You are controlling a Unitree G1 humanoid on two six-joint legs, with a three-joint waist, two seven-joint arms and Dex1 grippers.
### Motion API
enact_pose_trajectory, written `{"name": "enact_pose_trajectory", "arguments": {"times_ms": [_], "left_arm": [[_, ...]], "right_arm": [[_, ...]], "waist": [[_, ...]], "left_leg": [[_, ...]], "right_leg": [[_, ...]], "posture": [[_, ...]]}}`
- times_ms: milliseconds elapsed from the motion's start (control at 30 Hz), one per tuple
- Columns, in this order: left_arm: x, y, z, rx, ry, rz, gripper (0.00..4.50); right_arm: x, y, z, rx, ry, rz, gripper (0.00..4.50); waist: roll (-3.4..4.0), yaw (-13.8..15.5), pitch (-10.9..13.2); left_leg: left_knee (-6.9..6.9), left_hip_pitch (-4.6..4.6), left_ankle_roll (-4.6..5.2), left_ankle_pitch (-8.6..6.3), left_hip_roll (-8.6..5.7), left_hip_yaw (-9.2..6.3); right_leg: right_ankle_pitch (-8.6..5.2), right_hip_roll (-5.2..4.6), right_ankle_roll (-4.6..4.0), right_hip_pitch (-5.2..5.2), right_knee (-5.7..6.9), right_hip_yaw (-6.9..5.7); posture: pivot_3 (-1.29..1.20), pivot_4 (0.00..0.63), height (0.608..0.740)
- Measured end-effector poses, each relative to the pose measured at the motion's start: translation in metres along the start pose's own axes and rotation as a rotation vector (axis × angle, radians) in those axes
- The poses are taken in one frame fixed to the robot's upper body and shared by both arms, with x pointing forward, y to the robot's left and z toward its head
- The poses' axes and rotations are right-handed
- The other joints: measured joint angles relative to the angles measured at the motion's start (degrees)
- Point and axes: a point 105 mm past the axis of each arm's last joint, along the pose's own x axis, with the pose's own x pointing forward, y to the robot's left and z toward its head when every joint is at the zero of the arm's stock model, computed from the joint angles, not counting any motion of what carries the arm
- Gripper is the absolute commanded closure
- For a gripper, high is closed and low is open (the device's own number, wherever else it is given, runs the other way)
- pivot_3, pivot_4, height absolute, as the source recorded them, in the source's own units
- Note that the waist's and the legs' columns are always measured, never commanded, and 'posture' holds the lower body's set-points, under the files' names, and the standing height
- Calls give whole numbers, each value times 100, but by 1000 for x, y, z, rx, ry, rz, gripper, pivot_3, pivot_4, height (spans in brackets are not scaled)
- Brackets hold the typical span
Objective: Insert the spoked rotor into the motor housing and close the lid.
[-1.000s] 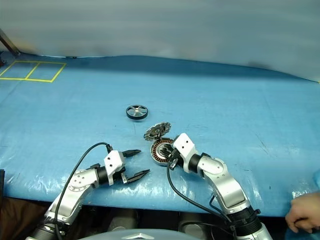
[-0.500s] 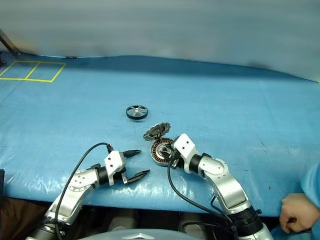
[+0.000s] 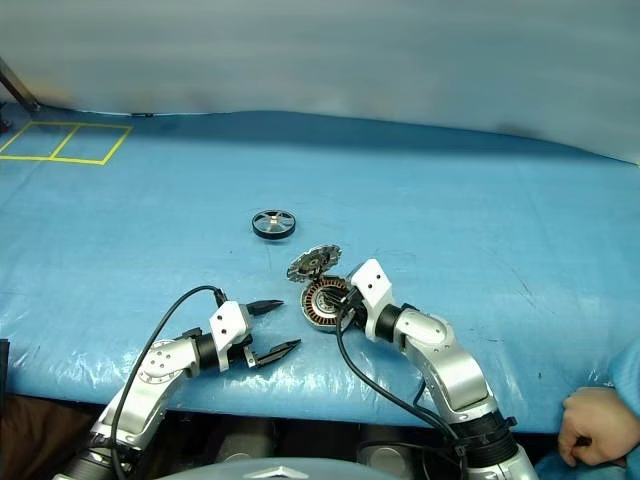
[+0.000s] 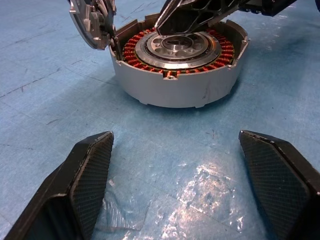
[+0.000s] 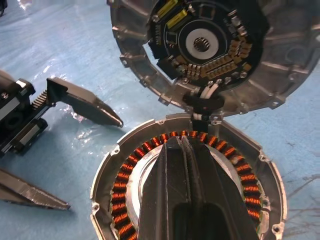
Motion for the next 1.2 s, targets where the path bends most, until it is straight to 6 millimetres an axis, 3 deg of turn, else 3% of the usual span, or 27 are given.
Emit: {"name": "enact_pose_trajectory", "arguments": {"times_ms": [367,867,1200], "left_arm": [[0,1,0,3,2,11,207],[0,1,-1,8,6,13,207],[0,1,-2,6,8,14,207]], "right_arm": [[-2,6,-10,-11,61,48,4473],[-1,4,-8,-227,157,27,4473],[-3,5,-2,-126,117,19,4473]], "waist": [[0,-1,0],[-5,15,-4],[-3,6,-3]], "left_leg": [[0,1,0,0,0,0],[2,24,-1,-1,0,0],[2,7,0,0,0,0]], "right_leg": [[0,0,0,0,0,0],[-1,-1,-1,-4,-3,-1],[0,-1,-1,3,1,0]], "posture": [[0,150,740],[0,150,740],[0,150,740]]}}
